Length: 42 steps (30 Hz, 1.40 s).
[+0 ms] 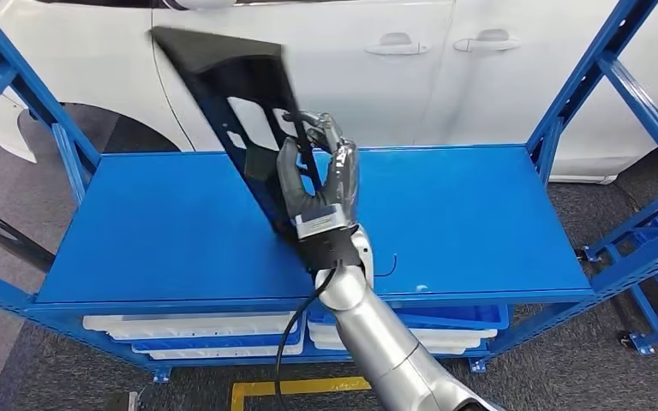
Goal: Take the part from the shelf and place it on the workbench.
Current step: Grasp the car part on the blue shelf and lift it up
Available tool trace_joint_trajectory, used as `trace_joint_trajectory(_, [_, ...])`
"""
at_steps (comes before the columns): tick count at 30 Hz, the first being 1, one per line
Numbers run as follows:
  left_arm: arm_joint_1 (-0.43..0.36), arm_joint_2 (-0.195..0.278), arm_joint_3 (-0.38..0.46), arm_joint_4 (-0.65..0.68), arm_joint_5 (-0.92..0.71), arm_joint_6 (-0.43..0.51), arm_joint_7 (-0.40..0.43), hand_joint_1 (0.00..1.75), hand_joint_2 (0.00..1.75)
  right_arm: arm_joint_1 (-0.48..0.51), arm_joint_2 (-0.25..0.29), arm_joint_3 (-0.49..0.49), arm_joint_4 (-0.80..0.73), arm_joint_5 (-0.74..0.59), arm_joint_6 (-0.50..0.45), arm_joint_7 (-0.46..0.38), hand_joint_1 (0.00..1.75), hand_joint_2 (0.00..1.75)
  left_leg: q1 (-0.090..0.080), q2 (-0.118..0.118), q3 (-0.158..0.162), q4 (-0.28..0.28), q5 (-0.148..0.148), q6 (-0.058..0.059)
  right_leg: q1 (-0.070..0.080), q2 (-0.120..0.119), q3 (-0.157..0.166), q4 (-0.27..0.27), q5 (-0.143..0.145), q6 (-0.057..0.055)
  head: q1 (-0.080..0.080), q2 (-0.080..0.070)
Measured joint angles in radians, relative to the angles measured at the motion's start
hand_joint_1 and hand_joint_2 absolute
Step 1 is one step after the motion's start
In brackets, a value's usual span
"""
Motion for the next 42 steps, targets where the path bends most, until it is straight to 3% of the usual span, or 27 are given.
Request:
trace_joint_trajectory(2, [0.012, -0.004, 0.013, -0.005, 0.004, -0.002, 0.0, 0.0, 1.75, 0.027, -0.024, -0.006, -0.079, -0.129, 0.084, -0.006, 1.75, 1.75, 0.003, 0.001, 0.002, -0.006, 0.005, 0.014, -0.002, 0.0, -0.004, 0.014, -0.013, 0.013, 0.001, 0.0])
trace_joint_trajectory(3, [0.018, -0.006, 0.019, -0.009, 0.007, -0.003, 0.0, 0.0, 1.75, 0.039, -0.039, -0.009, -0.118, -0.184, 0.128, -0.01, 1.75, 1.75, 0.005, 0.001, 0.003, -0.01, 0.007, 0.021, -0.003, -0.001, -0.018, 0.044, -0.034, 0.018, 0.002, 0.0])
trace_joint_trajectory(6, [0.038, -0.01, 0.042, -0.023, 0.017, 0.0, 0.0, 0.0, 1.75, 0.089, -0.094, -0.013, -0.224, -0.332, 0.249, -0.017, 1.75, 1.75, 0.004, 0.001, 0.003, -0.011, 0.007, 0.032, -0.007, -0.001, -0.108, 0.233, -0.123, 0.029, 0.004, 0.0])
trace_joint_trajectory(7, [0.046, -0.011, 0.05, -0.027, 0.02, 0.002, 0.0, 0.0, 1.75, 0.108, -0.111, -0.013, -0.255, -0.369, 0.281, -0.018, 1.75, 1.75, 0.003, 0.001, 0.003, -0.01, 0.006, 0.032, -0.008, -0.002, -0.131, 0.279, -0.133, 0.03, 0.004, 0.0])
trace_joint_trajectory(8, [0.053, -0.012, 0.057, -0.029, 0.021, 0.004, 0.0, 0.0, 1.75, 0.126, -0.126, -0.014, -0.283, -0.396, 0.308, -0.02, 1.75, 1.75, 0.003, 0.001, 0.004, -0.009, 0.005, 0.033, -0.009, -0.002, -0.138, 0.287, -0.124, 0.03, 0.004, 0.0])
trace_joint_trajectory(9, [0.059, -0.013, 0.064, -0.031, 0.022, 0.007, 0.0, 0.0, 1.75, 0.141, -0.139, -0.014, -0.308, -0.416, 0.33, -0.021, 1.75, 1.75, 0.003, 0.0, 0.004, -0.008, 0.004, 0.032, -0.01, -0.002, -0.124, 0.255, -0.098, 0.029, 0.004, 0.0])
trace_joint_trajectory(11, [0.064, -0.016, 0.075, -0.033, 0.023, 0.014, 0.0, 0.0, 1.75, 0.164, -0.16, -0.012, -0.352, -0.438, 0.365, -0.025, 1.75, 1.75, 0.002, -0.001, 0.004, -0.002, 0.0, 0.027, -0.009, -0.002, -0.059, 0.12, -0.033, 0.023, 0.004, 0.0])
trace_joint_trajectory(13, [0.068, -0.017, 0.085, -0.035, 0.026, 0.022, 0.0, 0.0, 1.75, 0.181, -0.173, -0.008, -0.391, -0.449, 0.386, -0.029, 1.75, 1.75, -0.002, -0.002, 0.0, 0.006, -0.003, 0.019, -0.007, -0.002, -0.017, 0.027, -0.002, 0.014, 0.003, 0.0])
trace_joint_trajectory(17, [0.078, -0.018, 0.105, -0.04, 0.028, 0.037, 0.0, 0.0, 1.75, 0.214, -0.191, 0.003, -0.457, -0.464, 0.409, -0.039, 1.75, 1.75, -0.002, -0.002, -0.007, 0.018, -0.015, -0.002, -0.007, -0.003, -0.016, 0.009, 0.008, -0.007, 0.002, 0.0])
trace_joint_trajectory(19, [0.081, -0.02, 0.114, -0.041, 0.027, 0.042, 0.0, 0.0, 1.75, 0.222, -0.196, 0.01, -0.485, -0.473, 0.419, -0.041, 1.75, 1.75, 0.0, -0.002, -0.03, 0.085, -0.073, -0.011, -0.011, -0.006, -0.02, 0.004, 0.016, -0.019, 0.0, 0.0])
trace_joint_trajectory(21, [0.083, -0.021, 0.121, -0.044, 0.026, 0.046, 0.0, 0.0, 1.75, 0.23, -0.2, 0.015, -0.507, -0.483, 0.428, -0.043, 1.75, 1.75, 0.002, -0.001, -0.071, 0.211, -0.15, -0.018, -0.009, -0.008, -0.028, 0.004, 0.022, -0.023, -0.001, 0.0])
trace_joint_trajectory(22, [0.085, -0.021, 0.123, -0.046, 0.024, 0.047, 0.0, 0.0, 1.75, 0.235, -0.203, 0.016, -0.515, -0.488, 0.433, -0.045, 1.75, 1.75, 0.002, -0.001, -0.083, 0.261, -0.173, -0.02, -0.008, -0.008, -0.033, 0.005, 0.026, -0.023, -0.001, 0.0])
trace_joint_trajectory(23, [0.086, -0.021, 0.124, -0.048, 0.022, 0.047, 0.0, 0.0, 1.75, 0.24, -0.206, 0.016, -0.523, -0.492, 0.436, -0.047, 1.75, 1.75, 0.002, -0.001, -0.08, 0.277, -0.177, -0.02, -0.008, -0.009, -0.039, 0.006, 0.031, -0.022, -0.001, 0.0])
trace_joint_trajectory(24, [0.087, -0.021, 0.125, -0.05, 0.02, 0.047, 0.0, 0.0, 1.75, 0.245, -0.209, 0.017, -0.531, -0.494, 0.439, -0.049, 1.75, 1.75, 0.002, -0.001, -0.059, 0.255, -0.164, -0.019, -0.007, -0.008, -0.045, 0.007, 0.036, -0.021, -0.001, 0.0])
trace_joint_trajectory(27, [0.085, -0.02, 0.127, -0.057, 0.019, 0.045, 0.0, 0.0, 1.75, 0.248, -0.218, 0.018, -0.559, -0.498, 0.451, -0.057, 1.75, 1.75, 0.0, -0.002, 0.065, 0.051, -0.097, -0.007, -0.006, -0.007, -0.059, 0.01, 0.052, -0.012, -0.001, 0.0])
trace_joint_trajectory(29, [0.083, -0.02, 0.128, -0.062, 0.018, 0.043, 0.0, 0.0, 1.75, 0.249, -0.222, 0.021, -0.576, -0.501, 0.46, -0.059, 1.75, 1.75, -0.007, -0.003, 0.093, -0.008, -0.083, 0.003, -0.006, -0.007, -0.063, 0.01, 0.064, 0.0, 0.0, 0.0])
trace_joint_trajectory(32, [0.085, -0.021, 0.134, -0.066, 0.017, 0.041, 0.0, 0.0, 1.75, 0.249, -0.228, 0.028, -0.594, -0.503, 0.469, -0.058, 1.75, 1.75, -0.008, -0.001, 0.082, -0.013, -0.057, 0.022, -0.008, -0.006, -0.069, 0.01, 0.071, 0.019, 0.001, 0.0])
trace_joint_trajectory(34, [0.084, -0.022, 0.139, -0.067, 0.014, 0.039, 0.0, 0.0, 1.75, 0.249, -0.232, 0.032, -0.606, -0.502, 0.47, -0.058, 1.75, 1.75, -0.003, 0.004, 0.065, -0.02, -0.032, 0.036, -0.009, -0.004, -0.092, 0.066, 0.007, 0.026, 0.003, 0.0])
trace_joint_trajectory(36, [0.083, -0.022, 0.142, -0.069, 0.011, 0.037, 0.0, 0.0, 1.75, 0.249, -0.236, 0.035, -0.613, -0.498, 0.472, -0.056, 1.75, 1.75, -0.004, 0.007, 0.037, -0.017, -0.011, 0.042, -0.011, -0.004, -0.127, 0.194, -0.095, 0.032, 0.005, 0.0])
trace_joint_trajectory(37, [0.083, -0.022, 0.143, -0.07, 0.009, 0.036, 0.0, 0.0, 1.75, 0.249, -0.239, 0.037, -0.615, -0.496, 0.474, -0.055, 1.75, 1.75, -0.005, 0.008, 0.021, -0.015, -0.002, 0.042, -0.012, -0.004, -0.138, 0.255, -0.126, 0.034, 0.005, 0.0])
trace_joint_trajectory(38, [0.083, -0.022, 0.144, -0.07, 0.009, 0.036, 0.0, 0.0, 1.75, 0.249, -0.241, 0.039, -0.617, -0.493, 0.478, -0.053, 1.75, 1.75, -0.005, 0.008, 0.006, -0.011, 0.007, 0.041, -0.013, -0.004, -0.136, 0.291, -0.134, 0.036, 0.004, 0.0])
trace_joint_trajectory(39, [0.083, -0.022, 0.144, -0.07, 0.008, 0.035, 0.0, 0.0, 1.75, 0.249, -0.242, 0.041, -0.619, -0.491, 0.482, -0.05, 1.75, 1.75, -0.005, 0.009, -0.009, -0.007, 0.015, 0.039, -0.013, -0.004, -0.116, 0.29, -0.122, 0.036, 0.004, 0.0])
trace_joint_trajectory(40, [0.083, -0.022, 0.144, -0.07, 0.008, 0.035, 0.0, 0.0, 1.75, 0.248, -0.244, 0.044, -0.623, -0.489, 0.485, -0.047, 1.75, 1.75, -0.005, 0.009, -0.023, -0.003, 0.022, 0.037, -0.014, -0.004, -0.077, 0.252, -0.099, 0.035, 0.004, 0.0])
trace_joint_trajectory(42, [0.082, -0.022, 0.144, -0.07, 0.007, 0.036, 0.0, 0.0, 1.75, 0.244, -0.245, 0.049, -0.632, -0.482, 0.491, -0.041, 1.75, 1.75, -0.006, 0.008, -0.047, 0.01, 0.034, 0.03, -0.014, -0.005, 0.029, 0.111, -0.078, 0.028, 0.004, 0.0])
